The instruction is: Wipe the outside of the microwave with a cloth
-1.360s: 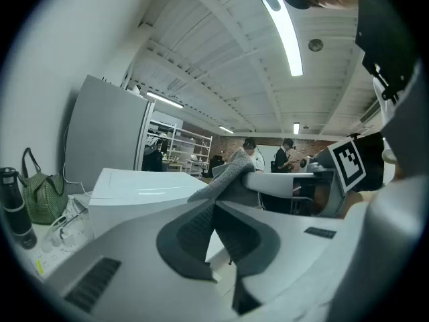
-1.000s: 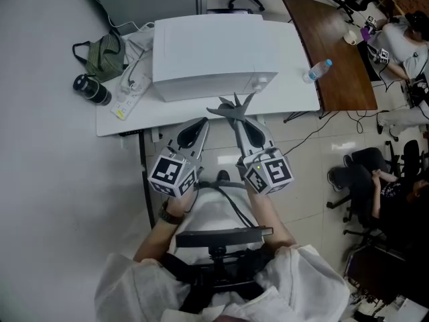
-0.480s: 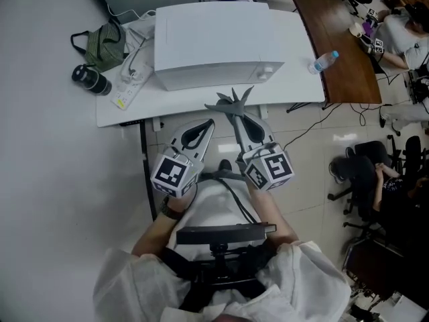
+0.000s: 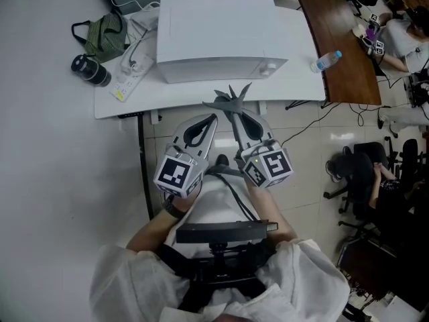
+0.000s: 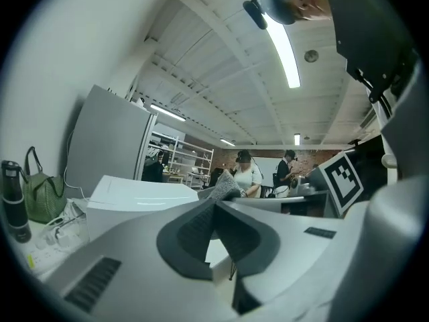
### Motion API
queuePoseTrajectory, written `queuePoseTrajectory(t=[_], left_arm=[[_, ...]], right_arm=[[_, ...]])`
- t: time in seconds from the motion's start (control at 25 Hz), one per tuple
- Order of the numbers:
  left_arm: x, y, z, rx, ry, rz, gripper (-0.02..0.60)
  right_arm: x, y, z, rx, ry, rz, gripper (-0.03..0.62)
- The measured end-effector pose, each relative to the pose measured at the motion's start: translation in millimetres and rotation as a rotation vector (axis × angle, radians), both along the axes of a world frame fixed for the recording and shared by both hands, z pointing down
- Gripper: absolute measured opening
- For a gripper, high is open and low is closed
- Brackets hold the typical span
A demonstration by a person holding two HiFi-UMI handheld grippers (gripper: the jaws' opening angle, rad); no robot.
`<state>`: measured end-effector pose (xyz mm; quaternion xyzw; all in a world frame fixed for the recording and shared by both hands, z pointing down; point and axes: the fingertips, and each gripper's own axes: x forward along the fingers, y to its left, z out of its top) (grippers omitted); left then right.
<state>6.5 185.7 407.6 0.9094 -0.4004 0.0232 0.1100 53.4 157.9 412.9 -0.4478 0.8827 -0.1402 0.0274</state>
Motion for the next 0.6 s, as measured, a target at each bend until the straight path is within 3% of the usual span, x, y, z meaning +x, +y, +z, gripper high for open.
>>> queuePoseTrajectory(t=[0.16, 0.6], left_arm=[[0, 0, 0, 0.035, -0.047, -0.006, 0.026], [-13, -8, 16, -0.005, -0.049, -0.025, 0.026]], right_arm=[[-4, 1, 2, -0.002, 0.005, -0.009, 0.028], [-7, -1, 13, -0.022, 0.010, 0.007, 0.028]])
